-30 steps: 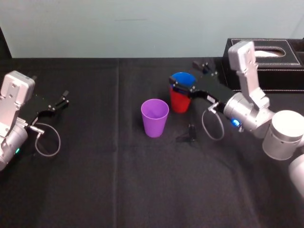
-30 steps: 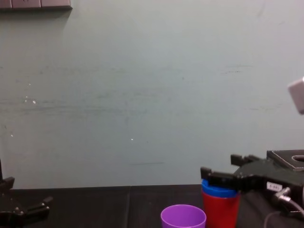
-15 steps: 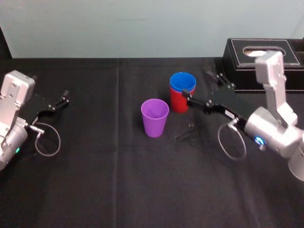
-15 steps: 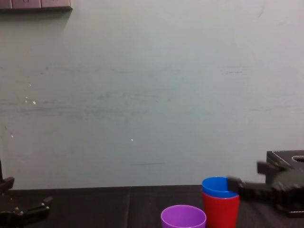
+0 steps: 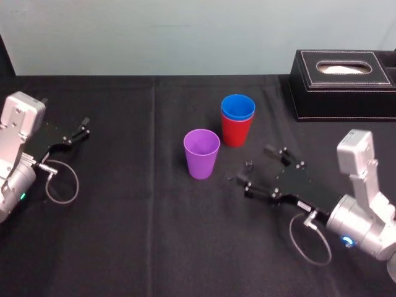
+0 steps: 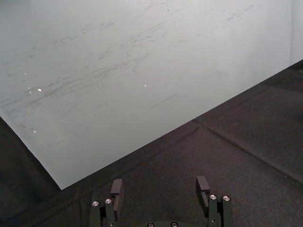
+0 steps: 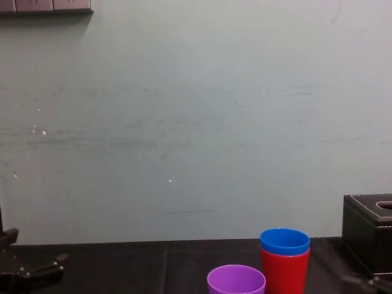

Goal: Stack the three plastic cups sequentially using one hand.

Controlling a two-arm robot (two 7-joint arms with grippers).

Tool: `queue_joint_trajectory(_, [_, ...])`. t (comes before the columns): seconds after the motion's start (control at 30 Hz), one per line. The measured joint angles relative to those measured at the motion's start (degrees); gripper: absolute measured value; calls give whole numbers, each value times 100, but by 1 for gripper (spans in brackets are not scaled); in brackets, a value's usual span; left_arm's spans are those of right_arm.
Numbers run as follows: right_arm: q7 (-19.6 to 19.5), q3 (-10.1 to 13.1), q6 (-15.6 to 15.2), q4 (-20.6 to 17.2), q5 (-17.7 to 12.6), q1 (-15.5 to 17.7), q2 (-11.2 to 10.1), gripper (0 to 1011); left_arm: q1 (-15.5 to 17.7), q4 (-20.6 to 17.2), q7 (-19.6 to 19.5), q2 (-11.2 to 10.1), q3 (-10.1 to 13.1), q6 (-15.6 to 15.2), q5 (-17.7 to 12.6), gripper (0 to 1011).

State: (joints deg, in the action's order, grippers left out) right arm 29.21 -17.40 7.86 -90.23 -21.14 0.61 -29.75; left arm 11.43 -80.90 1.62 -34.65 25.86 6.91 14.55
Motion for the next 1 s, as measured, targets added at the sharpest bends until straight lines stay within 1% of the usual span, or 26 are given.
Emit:
queue_joint_trajectory(0.17, [1, -153, 123, 130, 140, -38, 117, 1004, 0, 0, 0, 0, 0, 0, 0, 1005])
queue_joint_trajectory(0.2, [1, -153, 123, 130, 140, -38, 117, 1004, 0, 0, 0, 0, 0, 0, 0, 1005])
queue_joint_trajectory(0.23, [-20, -218, 149, 170, 215, -75, 181, 1004, 0, 0, 0, 0, 0, 0, 0, 1005])
queue_joint_trajectory(0.33, [-59, -279, 166, 231, 294, -130, 258, 1004, 0, 0, 0, 0, 0, 0, 0, 1005])
queue_joint_trajectory(0.47, [-146, -378, 190, 395, 450, -281, 424, 1004, 0, 0, 0, 0, 0, 0, 0, 1005])
queue_joint_trajectory(0.57, [-187, -417, 205, 496, 516, -370, 508, 1004, 0, 0, 0, 0, 0, 0, 0, 1005])
queue_joint_trajectory(0.7, [-252, -488, 227, 701, 626, -570, 695, 1004, 0, 0, 0, 0, 0, 0, 0, 1005])
queue_joint_trajectory(1.0, [-305, -608, 209, 1136, 757, -931, 1033, 1004, 0, 0, 0, 0, 0, 0, 0, 1005])
